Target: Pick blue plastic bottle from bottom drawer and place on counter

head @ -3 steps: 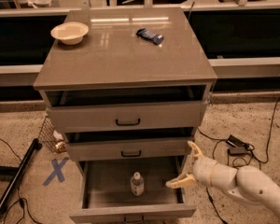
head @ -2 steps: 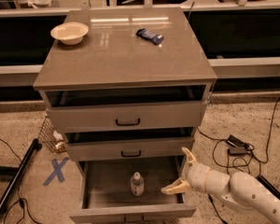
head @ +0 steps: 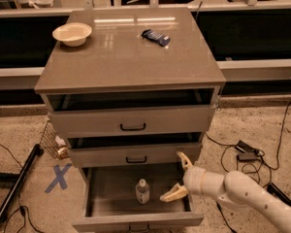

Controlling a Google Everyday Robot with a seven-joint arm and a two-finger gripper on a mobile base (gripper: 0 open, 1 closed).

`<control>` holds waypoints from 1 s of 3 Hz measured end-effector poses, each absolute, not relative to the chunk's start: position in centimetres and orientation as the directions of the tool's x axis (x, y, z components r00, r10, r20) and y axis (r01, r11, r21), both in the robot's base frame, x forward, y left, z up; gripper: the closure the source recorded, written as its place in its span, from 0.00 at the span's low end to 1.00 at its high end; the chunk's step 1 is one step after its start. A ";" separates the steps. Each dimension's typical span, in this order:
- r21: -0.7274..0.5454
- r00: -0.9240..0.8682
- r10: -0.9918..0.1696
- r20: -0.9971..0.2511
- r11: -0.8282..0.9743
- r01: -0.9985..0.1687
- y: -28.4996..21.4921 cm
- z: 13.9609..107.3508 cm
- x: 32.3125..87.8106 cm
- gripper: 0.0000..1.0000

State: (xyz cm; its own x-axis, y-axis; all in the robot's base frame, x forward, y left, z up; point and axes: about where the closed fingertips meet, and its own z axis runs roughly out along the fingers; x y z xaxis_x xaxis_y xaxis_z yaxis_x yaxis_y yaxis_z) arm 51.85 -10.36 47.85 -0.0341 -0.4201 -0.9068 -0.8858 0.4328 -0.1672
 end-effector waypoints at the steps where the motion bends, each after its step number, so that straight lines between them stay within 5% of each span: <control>1: -0.211 0.062 -0.404 -0.913 0.336 -0.918 -5.7 38.4 50.2 0.00; 3: -0.178 0.044 -0.407 -0.912 0.299 -0.938 -5.0 30.9 48.4 0.00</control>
Offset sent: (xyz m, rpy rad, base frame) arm -0.0516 0.0539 -0.2429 -0.0125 0.0085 0.1971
